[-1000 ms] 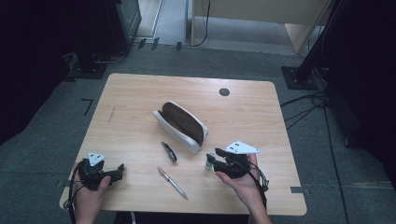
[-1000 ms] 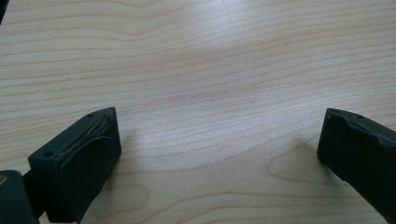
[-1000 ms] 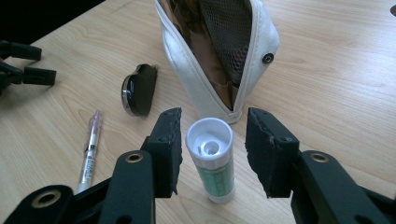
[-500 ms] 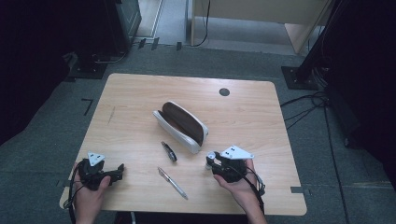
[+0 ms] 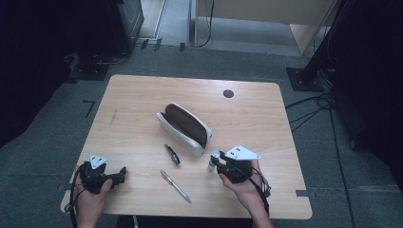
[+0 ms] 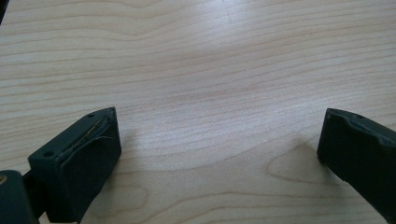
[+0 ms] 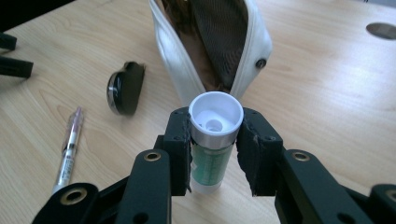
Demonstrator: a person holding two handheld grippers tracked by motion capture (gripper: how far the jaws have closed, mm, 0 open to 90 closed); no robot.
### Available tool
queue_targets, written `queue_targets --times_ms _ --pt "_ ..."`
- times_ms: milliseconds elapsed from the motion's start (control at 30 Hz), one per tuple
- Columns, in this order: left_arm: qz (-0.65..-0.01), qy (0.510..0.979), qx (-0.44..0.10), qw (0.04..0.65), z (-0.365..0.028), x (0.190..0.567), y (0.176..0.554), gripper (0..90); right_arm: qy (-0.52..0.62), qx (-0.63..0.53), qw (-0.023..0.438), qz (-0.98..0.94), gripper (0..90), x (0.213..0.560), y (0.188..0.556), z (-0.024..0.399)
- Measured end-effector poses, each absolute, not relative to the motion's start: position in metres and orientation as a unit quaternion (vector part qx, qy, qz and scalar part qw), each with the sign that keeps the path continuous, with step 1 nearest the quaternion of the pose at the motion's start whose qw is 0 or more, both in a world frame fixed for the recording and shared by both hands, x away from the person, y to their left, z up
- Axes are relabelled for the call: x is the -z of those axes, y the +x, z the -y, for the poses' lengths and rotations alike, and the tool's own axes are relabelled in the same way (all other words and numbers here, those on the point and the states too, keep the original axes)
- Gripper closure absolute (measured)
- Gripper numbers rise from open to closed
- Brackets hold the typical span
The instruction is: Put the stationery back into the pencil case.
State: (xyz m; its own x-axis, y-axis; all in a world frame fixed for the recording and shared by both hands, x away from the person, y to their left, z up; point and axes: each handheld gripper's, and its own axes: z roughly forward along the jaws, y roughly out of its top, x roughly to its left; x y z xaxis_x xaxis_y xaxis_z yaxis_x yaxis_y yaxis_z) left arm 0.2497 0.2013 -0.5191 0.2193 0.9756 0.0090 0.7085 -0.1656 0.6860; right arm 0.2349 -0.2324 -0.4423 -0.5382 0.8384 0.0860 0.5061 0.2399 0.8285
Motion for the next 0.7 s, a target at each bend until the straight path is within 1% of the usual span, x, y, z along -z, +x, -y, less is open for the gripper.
queue_targets --times_ms 433,700 --pt "-0.580 0.726 -0.234 0.286 -0.201 0.519 0.250 0.0 0.429 -0.452 0.210 -0.753 66.2 0.409 0.251 0.230" --pt "-0.579 0.727 -0.234 0.285 -0.201 0.519 0.250 0.0 0.416 -0.460 0.218 -0.753 66.2 0.392 0.265 0.219"
